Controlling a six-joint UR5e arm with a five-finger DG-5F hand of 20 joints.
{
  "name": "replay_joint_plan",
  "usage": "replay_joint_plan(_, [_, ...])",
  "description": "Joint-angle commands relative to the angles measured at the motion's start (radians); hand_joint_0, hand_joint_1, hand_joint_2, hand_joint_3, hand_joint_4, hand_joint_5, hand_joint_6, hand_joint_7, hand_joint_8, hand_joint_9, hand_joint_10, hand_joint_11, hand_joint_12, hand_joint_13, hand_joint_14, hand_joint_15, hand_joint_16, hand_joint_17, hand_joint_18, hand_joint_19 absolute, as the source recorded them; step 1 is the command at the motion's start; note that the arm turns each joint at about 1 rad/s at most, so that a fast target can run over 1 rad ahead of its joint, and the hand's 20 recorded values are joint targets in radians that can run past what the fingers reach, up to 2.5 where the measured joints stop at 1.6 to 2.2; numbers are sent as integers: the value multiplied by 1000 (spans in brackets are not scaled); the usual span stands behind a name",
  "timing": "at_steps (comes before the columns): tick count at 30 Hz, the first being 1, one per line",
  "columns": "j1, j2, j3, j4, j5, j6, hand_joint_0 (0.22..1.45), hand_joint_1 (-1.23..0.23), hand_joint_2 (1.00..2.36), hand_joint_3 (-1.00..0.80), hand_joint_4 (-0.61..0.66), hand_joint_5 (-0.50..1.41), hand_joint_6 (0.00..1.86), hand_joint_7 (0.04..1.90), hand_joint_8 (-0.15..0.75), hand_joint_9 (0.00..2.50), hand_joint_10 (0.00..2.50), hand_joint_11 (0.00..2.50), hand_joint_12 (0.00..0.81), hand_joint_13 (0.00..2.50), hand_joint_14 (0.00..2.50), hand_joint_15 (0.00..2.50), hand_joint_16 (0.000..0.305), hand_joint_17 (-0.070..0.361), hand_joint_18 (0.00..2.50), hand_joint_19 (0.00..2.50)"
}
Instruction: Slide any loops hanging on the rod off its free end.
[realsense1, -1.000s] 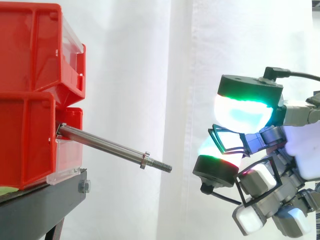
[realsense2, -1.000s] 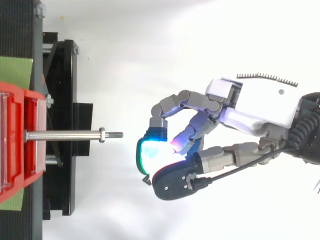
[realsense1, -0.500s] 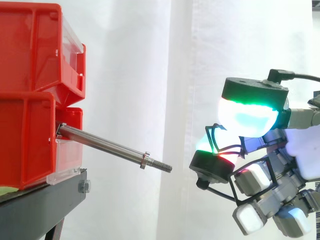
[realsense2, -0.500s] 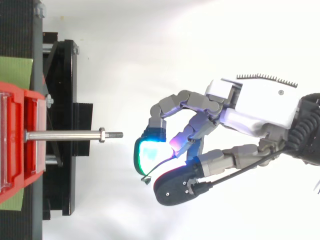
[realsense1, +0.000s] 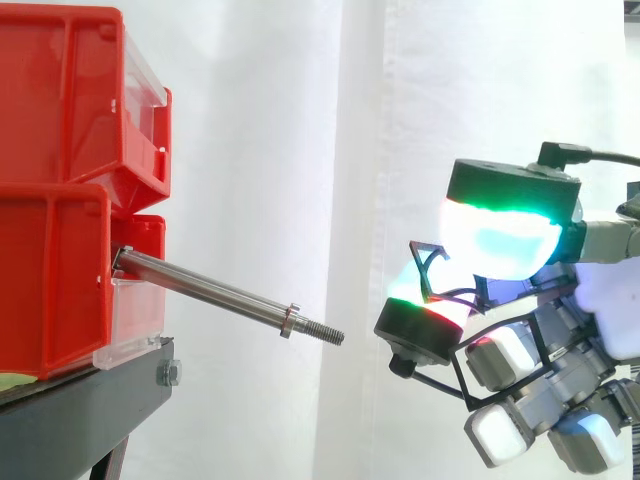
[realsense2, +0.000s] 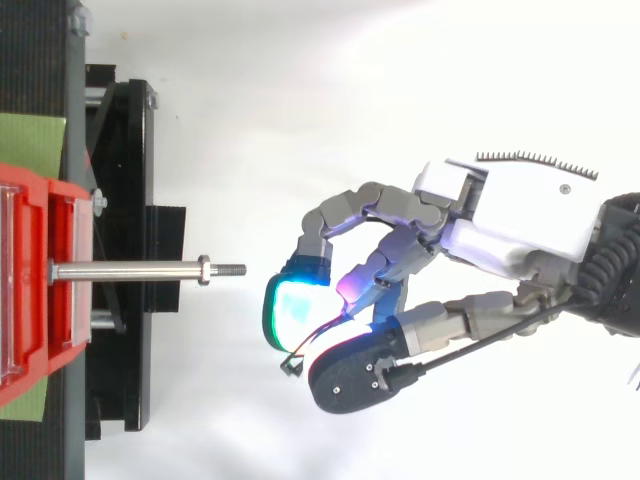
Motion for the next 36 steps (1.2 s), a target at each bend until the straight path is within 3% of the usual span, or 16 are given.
replay_joint_plan(1, [0, 0, 0, -2, 0, 7, 706, -804, 1000, -500, 45, -204, 870, 984, 260, 1013, 18, 740, 344, 977, 12, 331, 52, 116, 1037, 710])
replay_joint_plan(4, [0, 0, 2, -2, 0, 8, 686, -784, 1001, -486, 31, -192, 875, 1034, 277, 1043, 22, 759, 344, 979, 12, 327, 51, 114, 1035, 710])
replay_joint_plan(6, [2, 0, 0, -2, 0, 8, 670, -768, 1016, -316, -13, -184, 897, 1117, 298, 1091, 22, 761, 343, 981, 12, 328, 51, 115, 1038, 721])
replay_joint_plan(11, [6, 0, 0, 0, 3, 8, 642, -770, 1021, -154, -60, -170, 908, 1186, 310, 1125, 22, 744, 350, 995, 12, 329, 52, 117, 1046, 740])
replay_joint_plan(14, [8, 0, 0, 0, 14, 8, 635, -749, 1016, -212, -11, -169, 906, 1156, 319, 1145, 20, 742, 355, 1000, 12, 336, 54, 122, 1054, 742])
replay_joint_plan(18, [8, 0, 0, -3, 16, 8, 599, -594, 1011, -348, 63, -165, 888, 1125, 323, 1136, 21, 728, 351, 973, 13, 335, 54, 122, 1022, 764])
replay_joint_plan(24, [9, 0, 0, -6, 16, 8, 606, -484, 1012, -362, 84, -155, 871, 1155, 328, 1156, 18, 716, 347, 971, 11, 334, 54, 122, 1012, 774])
replay_joint_plan(30, [9, 0, 0, -6, 16, 8, 610, -490, 1013, -328, 112, -152, 868, 1114, 344, 1155, 20, 708, 349, 962, 13, 321, 54, 120, 1008, 781])
replay_joint_plan(36, [11, 0, 0, -2, 14, 8, 609, -514, 1016, -291, 195, -103, 775, 1199, 352, 1223, 17, 590, 340, 979, 10, 302, 53, 120, 1019, 786])
